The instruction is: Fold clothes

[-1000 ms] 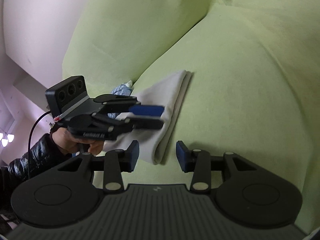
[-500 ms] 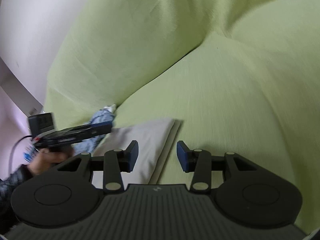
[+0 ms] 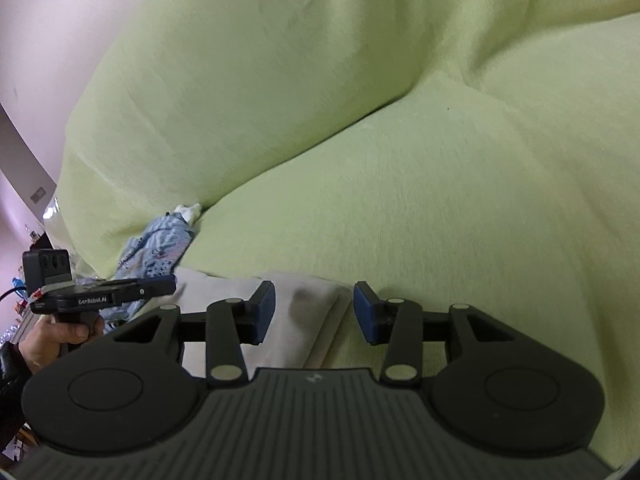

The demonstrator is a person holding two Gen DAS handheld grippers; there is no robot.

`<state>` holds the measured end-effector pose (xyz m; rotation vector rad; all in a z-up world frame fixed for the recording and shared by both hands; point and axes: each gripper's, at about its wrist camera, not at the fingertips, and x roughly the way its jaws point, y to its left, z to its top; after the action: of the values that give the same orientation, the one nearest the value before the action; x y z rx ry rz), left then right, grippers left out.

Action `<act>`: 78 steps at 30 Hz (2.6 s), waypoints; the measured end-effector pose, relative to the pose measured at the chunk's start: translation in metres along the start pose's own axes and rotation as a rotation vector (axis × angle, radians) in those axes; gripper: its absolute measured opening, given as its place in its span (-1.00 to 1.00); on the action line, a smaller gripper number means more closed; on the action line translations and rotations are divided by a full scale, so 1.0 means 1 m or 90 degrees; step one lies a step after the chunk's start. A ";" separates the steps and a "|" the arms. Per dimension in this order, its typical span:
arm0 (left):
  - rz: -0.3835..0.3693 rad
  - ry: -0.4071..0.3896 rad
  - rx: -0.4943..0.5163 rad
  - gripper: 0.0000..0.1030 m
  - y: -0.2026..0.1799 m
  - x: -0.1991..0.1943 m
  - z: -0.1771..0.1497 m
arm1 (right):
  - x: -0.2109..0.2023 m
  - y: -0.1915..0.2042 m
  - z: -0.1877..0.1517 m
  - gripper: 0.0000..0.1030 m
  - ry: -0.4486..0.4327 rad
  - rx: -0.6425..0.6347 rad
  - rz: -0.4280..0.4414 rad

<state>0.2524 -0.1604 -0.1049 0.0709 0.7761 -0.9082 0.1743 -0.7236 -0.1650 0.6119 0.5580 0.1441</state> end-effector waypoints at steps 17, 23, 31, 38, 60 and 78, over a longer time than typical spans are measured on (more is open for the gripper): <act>0.024 -0.031 -0.018 -0.99 0.006 0.003 -0.014 | 0.014 0.006 -0.005 -0.80 -0.011 -0.035 -0.057; 0.059 -0.045 -0.043 -0.91 0.011 -0.009 -0.013 | -0.008 0.028 0.003 -0.56 -0.055 -0.097 -0.093; -0.027 -0.038 0.004 -0.86 -0.027 -0.028 -0.019 | 0.023 0.075 -0.006 -0.56 0.002 -0.214 0.002; 0.000 0.000 0.035 -0.86 -0.019 -0.036 -0.045 | 0.031 0.058 -0.011 -0.64 0.024 -0.242 -0.044; -0.055 0.002 0.104 -0.86 -0.074 -0.006 -0.019 | -0.028 0.076 -0.038 -0.64 0.005 -0.289 -0.053; 0.013 0.025 0.079 -0.85 -0.042 0.030 0.006 | 0.030 0.056 -0.010 -0.84 0.043 -0.310 -0.089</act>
<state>0.2361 -0.2098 -0.1090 0.2047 0.7533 -0.9372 0.1957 -0.6644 -0.1532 0.0937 0.6025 0.1620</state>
